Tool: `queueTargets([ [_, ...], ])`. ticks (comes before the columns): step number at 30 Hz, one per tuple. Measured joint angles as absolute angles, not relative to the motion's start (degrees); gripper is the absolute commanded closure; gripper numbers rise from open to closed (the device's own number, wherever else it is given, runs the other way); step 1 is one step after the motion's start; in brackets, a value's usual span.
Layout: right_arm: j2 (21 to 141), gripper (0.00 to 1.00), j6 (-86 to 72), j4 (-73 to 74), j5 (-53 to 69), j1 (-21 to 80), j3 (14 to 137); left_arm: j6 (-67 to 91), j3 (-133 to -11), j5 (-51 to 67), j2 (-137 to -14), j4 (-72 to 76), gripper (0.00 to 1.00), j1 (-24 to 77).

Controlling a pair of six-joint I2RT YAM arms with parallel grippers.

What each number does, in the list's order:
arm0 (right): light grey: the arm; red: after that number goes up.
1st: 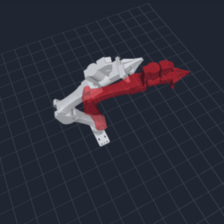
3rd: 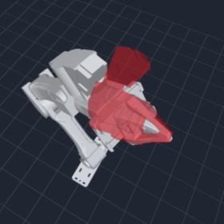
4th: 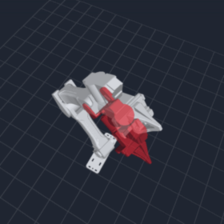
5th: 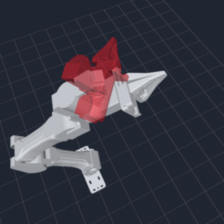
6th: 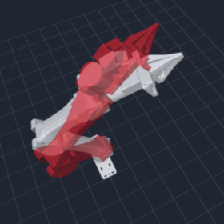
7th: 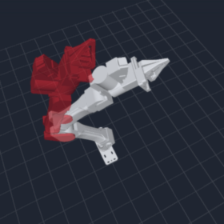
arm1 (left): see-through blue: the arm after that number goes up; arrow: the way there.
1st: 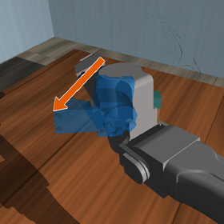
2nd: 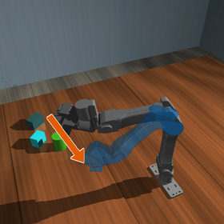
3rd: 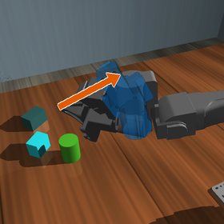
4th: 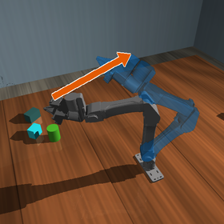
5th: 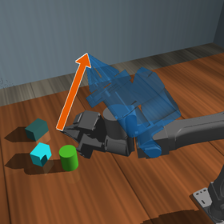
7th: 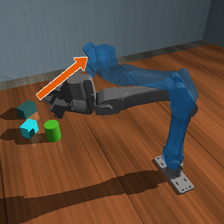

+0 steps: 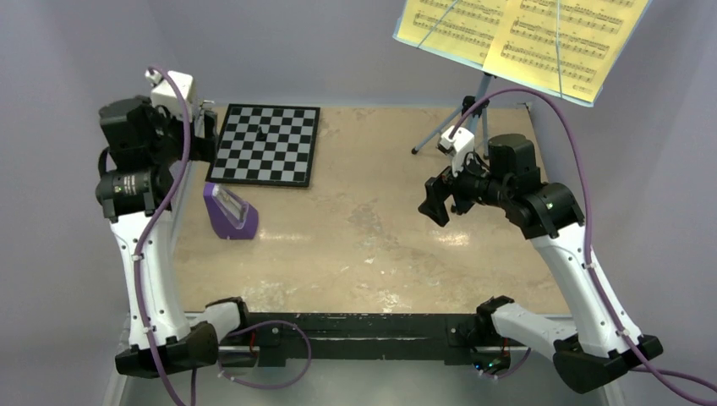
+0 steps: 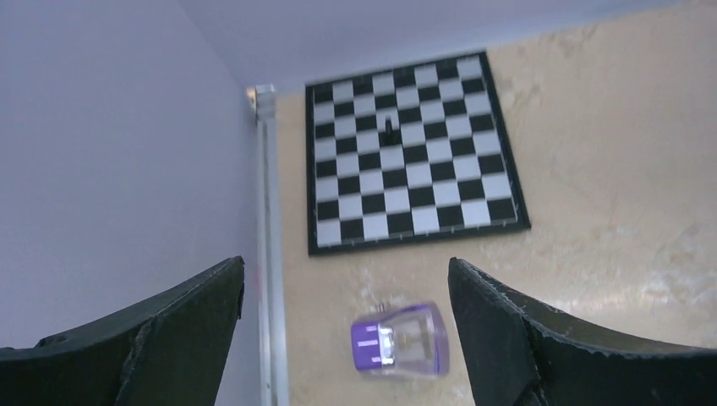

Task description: Pack up the instrument practice props

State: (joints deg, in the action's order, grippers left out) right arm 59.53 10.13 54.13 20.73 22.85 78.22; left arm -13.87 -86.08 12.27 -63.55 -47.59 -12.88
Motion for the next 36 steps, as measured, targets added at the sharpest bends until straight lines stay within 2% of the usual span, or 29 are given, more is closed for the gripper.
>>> queueTargets([
  [8, 58.4, 0.01, 10.1, 55.5, 20.9, 22.9, 78.7, -12.0, -107.5, 21.4, -71.8, -47.5, 0.06, -9.6],
  [14, 58.4, 0.02, 11.0, 58.8, 23.5, 22.9, 83.4, -8.1, -122.0, 34.7, -86.1, -45.1, 0.11, -2.6],
  [19, 57.2, 0.07, 10.9, 62.3, 21.1, 22.4, 91.4, 0.7, -133.5, 45.4, -100.1, -37.0, 0.12, 4.0],
  [23, 57.2, 0.09, 8.6, 65.1, 20.0, 18.0, 98.6, 5.9, -134.8, 50.5, -106.4, -29.1, 0.13, 8.9],
  [26, 55.9, 0.08, 7.8, 65.7, 18.1, 14.1, 97.4, 9.2, -134.6, 51.9, -109.6, -24.2, 0.14, 11.9],
  [29, 54.0, 0.04, 8.1, 62.8, 13.4, 11.5, 90.7, 11.7, -131.0, 51.9, -110.3, -18.6, 0.16, 14.3],
  [33, 49.4, 0.04, 9.0, 53.8, 8.0, 10.5, 73.8, 13.7, -124.4, 50.9, -110.4, -10.0, 0.24, 16.9],
  [36, 49.6, 0.03, 9.1, 52.6, 6.5, 10.2, 69.4, 14.6, -120.1, 50.3, -111.5, -3.3, 0.27, 19.0],
])
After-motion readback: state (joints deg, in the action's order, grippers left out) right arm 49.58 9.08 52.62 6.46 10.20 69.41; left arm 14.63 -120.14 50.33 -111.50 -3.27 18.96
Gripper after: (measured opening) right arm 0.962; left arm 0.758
